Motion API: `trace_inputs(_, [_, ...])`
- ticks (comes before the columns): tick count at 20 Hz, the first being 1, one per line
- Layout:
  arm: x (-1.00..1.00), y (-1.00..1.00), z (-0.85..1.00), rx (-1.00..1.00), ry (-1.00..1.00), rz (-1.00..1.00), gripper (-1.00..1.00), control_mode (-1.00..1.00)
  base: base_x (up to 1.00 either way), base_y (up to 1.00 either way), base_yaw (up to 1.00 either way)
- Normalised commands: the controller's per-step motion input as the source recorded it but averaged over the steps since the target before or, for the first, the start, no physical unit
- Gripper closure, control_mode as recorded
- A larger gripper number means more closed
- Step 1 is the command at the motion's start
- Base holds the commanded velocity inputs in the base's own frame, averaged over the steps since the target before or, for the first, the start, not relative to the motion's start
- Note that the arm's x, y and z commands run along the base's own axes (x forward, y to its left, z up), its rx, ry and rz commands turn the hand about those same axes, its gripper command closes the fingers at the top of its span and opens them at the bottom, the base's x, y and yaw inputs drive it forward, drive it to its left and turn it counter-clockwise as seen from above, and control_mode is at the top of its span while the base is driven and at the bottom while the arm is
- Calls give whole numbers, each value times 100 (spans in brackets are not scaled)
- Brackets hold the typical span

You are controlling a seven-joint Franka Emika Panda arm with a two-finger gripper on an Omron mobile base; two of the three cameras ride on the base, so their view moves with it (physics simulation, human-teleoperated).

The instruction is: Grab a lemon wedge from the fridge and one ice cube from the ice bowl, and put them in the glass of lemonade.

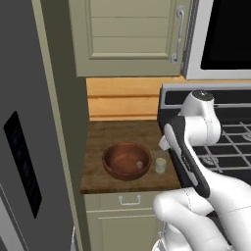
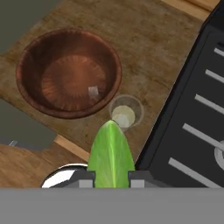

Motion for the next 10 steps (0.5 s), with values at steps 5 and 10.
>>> trace_inputs(5, [-12,-11,-35,-1,1,0,100,-100,0,0,0])
trace_inputs(10, [7,0,-13,-3,0,0,100,-100,0,0,0])
